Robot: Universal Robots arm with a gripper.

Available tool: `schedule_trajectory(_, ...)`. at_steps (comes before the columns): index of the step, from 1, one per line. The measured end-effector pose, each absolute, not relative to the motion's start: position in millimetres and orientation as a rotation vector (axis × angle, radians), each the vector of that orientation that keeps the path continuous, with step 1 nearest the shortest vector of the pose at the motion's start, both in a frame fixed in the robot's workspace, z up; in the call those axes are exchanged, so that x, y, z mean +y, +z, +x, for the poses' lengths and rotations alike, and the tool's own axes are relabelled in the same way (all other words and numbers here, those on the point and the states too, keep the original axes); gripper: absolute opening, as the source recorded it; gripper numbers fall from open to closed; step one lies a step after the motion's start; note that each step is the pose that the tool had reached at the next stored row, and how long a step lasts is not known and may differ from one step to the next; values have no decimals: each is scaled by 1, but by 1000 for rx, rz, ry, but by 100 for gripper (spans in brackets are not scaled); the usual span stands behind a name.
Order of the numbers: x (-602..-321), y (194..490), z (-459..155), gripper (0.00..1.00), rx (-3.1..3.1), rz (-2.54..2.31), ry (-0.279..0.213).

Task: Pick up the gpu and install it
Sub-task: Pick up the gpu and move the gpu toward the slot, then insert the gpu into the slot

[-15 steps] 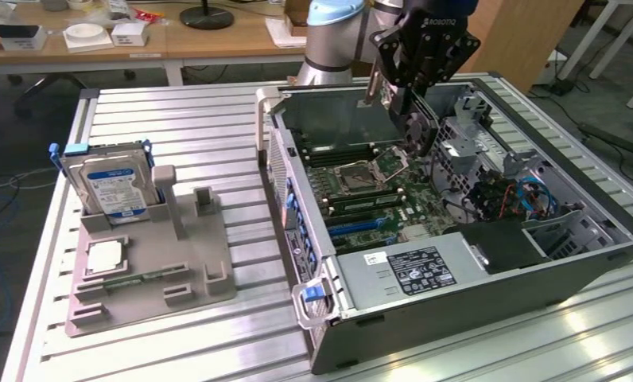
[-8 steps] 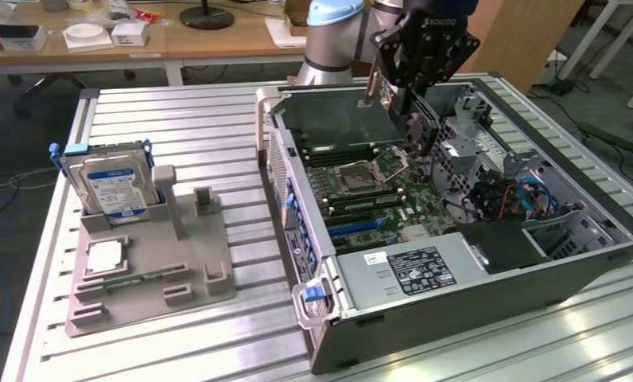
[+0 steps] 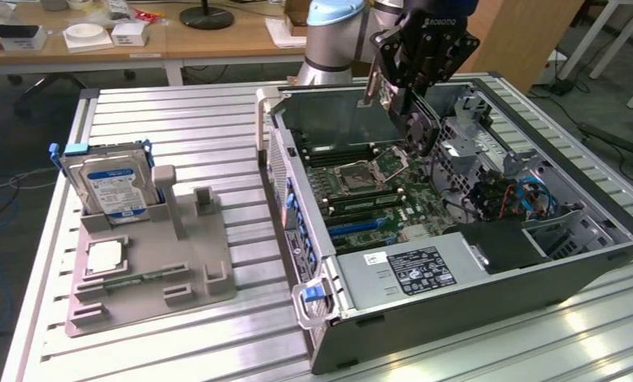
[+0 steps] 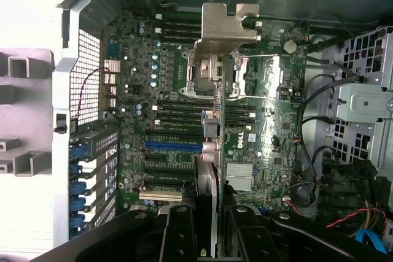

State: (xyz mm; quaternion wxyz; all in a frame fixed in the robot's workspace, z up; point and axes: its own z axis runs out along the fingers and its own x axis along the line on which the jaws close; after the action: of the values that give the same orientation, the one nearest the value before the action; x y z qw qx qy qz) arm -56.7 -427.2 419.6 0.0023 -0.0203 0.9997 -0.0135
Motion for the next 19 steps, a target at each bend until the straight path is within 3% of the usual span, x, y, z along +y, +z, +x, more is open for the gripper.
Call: schedule_trajectory(19,-427,420,-57,26,3126,-243,-41)
